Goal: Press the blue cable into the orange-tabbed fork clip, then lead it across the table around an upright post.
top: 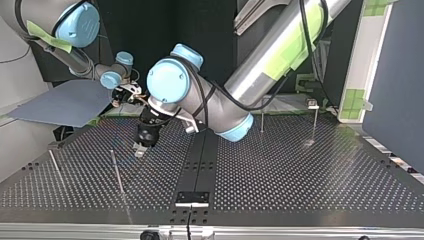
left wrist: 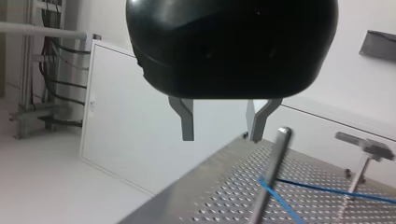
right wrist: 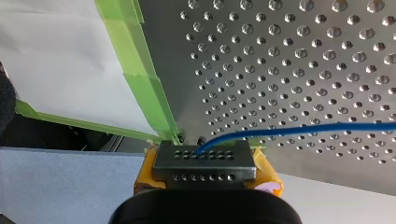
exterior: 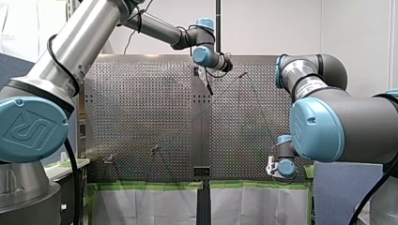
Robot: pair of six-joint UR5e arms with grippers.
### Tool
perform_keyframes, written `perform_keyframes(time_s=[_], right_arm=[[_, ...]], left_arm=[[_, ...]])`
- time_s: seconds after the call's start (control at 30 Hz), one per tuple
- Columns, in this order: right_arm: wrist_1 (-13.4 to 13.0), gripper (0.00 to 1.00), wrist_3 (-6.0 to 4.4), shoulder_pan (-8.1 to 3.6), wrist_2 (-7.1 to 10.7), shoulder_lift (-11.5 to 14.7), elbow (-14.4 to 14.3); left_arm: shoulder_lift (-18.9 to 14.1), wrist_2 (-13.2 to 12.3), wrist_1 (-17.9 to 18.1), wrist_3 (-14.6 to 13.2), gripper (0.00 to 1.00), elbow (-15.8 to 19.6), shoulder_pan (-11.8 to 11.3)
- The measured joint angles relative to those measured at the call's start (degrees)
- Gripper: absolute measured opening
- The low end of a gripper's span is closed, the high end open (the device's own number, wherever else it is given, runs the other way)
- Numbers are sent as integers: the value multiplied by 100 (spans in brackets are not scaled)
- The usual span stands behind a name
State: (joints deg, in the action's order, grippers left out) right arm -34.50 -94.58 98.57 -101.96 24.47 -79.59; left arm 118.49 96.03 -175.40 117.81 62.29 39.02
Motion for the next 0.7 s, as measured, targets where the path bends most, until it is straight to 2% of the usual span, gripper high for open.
perform_keyframes(time_s=[0.2,0.3,0.33,0.37,0.4,0.47,0.57,0.7], right_arm=[[3,0,1,0,1,0,-1],[4,0,0,1,3,0,0],[7,0,0,3,4,0,-1],[8,0,0,4,3,0,-1],[9,0,-1,5,3,-1,-1],[13,0,-1,7,1,0,-1],[19,0,-1,8,2,-1,-1],[27,0,-2,9,1,-1,-1]], left_arm=[[1,-67,-128,-88,56,-296,4],[1,-181,-220,-173,61,-459,8],[1,-220,-253,-205,66,-505,9],[1,-273,-301,-253,78,-564,9],[1,-315,-337,-293,78,-609,9],[1,-412,-430,-384,99,-710,2],[1,-496,-560,-518,99,-846,-19],[5,-464,-756,-714,99,-1043,-43]])
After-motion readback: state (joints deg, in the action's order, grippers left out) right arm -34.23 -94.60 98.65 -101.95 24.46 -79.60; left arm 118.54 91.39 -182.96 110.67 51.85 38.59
